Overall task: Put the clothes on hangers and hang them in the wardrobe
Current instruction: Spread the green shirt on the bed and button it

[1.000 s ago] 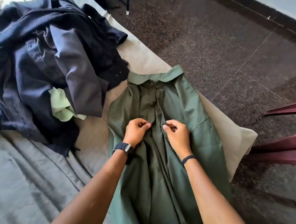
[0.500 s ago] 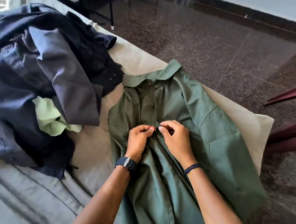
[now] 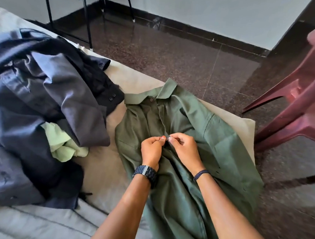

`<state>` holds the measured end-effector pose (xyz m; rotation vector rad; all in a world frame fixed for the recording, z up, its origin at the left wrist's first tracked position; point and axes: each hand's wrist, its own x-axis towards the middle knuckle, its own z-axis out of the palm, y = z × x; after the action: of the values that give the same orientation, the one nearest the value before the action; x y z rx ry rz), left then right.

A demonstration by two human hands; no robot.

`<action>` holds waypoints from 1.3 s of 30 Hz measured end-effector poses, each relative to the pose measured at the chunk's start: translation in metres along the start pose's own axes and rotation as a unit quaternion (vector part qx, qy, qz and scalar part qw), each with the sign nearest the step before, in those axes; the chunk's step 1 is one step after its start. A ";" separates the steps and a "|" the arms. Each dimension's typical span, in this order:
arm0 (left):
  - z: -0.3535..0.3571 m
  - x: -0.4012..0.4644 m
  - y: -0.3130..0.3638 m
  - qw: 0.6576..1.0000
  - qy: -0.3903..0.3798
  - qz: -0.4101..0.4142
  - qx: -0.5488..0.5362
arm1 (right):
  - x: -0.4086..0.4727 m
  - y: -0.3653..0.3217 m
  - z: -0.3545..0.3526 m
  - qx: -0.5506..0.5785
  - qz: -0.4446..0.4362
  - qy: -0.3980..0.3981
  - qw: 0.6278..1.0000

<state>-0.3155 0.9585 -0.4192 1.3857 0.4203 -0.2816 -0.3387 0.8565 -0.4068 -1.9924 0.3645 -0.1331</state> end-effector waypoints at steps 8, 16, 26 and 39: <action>0.000 -0.001 0.001 0.999 -0.022 0.019 0.041 | -0.004 -0.005 -0.005 0.020 0.033 0.013 0.999; -0.005 -0.007 0.008 0.998 -0.063 0.026 0.012 | -0.006 -0.012 0.001 -0.009 0.019 0.038 0.999; -0.007 0.000 0.028 0.985 -0.155 0.075 0.002 | 0.013 -0.048 -0.025 0.132 0.084 -0.025 0.987; -0.016 -0.015 0.020 0.889 -0.152 0.266 0.340 | -0.003 -0.022 -0.088 -0.245 0.020 -0.209 0.947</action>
<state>-0.3219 0.9765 -0.3968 2.0375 -0.3728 -0.1892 -0.3597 0.7908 -0.3482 -2.4259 0.1683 0.4435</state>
